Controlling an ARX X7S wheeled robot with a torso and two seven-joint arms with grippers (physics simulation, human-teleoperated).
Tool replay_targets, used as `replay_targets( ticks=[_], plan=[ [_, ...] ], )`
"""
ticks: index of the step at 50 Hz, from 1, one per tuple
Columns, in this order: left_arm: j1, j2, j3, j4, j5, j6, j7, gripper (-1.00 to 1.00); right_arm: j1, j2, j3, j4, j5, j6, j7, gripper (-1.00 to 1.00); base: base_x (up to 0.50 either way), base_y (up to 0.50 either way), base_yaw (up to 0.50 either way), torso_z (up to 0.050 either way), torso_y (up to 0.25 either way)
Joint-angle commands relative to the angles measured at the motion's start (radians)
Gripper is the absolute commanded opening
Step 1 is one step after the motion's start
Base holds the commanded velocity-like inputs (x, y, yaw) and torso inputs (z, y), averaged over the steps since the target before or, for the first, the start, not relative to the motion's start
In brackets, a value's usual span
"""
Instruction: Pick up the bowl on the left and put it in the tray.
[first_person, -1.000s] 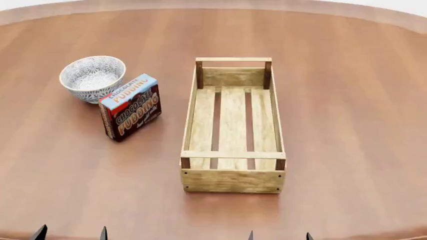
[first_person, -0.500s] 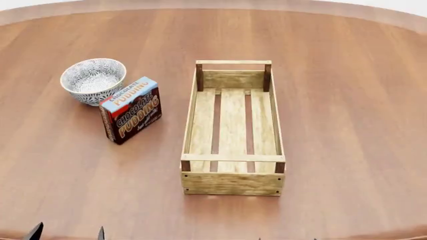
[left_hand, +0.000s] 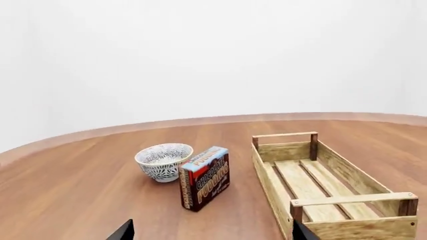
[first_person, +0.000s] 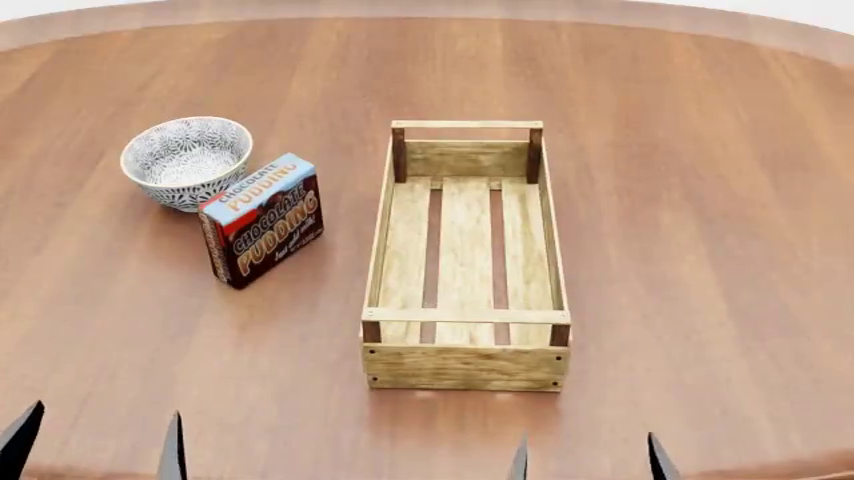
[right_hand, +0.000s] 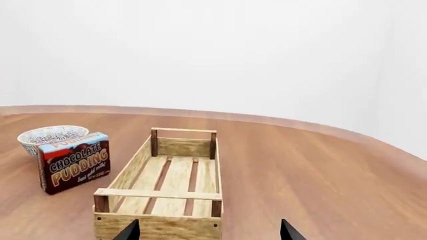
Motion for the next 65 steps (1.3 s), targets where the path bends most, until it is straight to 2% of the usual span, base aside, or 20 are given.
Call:
replay_targets(
  ticks=[1,14,57,65],
  plan=[
    [0.024,0.013,-0.033,0.149,-0.042,-0.046,0.011,1.0,-0.008,-0.007,-0.005,-0.175,-0.019,0.091,0.01,1.0,0.0,0.0,0.0,0.0,0.0],
    [0.033,-0.008,-0.033,0.217,-0.069,-0.073,-0.01,1.0,-0.009,0.012,-0.022,-0.221,-0.011,0.118,0.027,1.0,0.03,0.0,0.0,0.0,0.0],
    [0.034,-0.049,-0.016,0.246,-0.127,-0.092,-0.055,1.0,-0.003,0.051,-0.057,-0.21,0.019,0.108,0.068,1.0,0.5,0.0,0.0,0.0,0.0],
    [0.032,-0.055,-0.02,0.256,-0.145,-0.104,-0.062,1.0,0.003,0.065,-0.085,-0.211,-0.025,0.132,0.088,1.0,0.03,0.02,0.0,0.0,0.002]
  ],
)
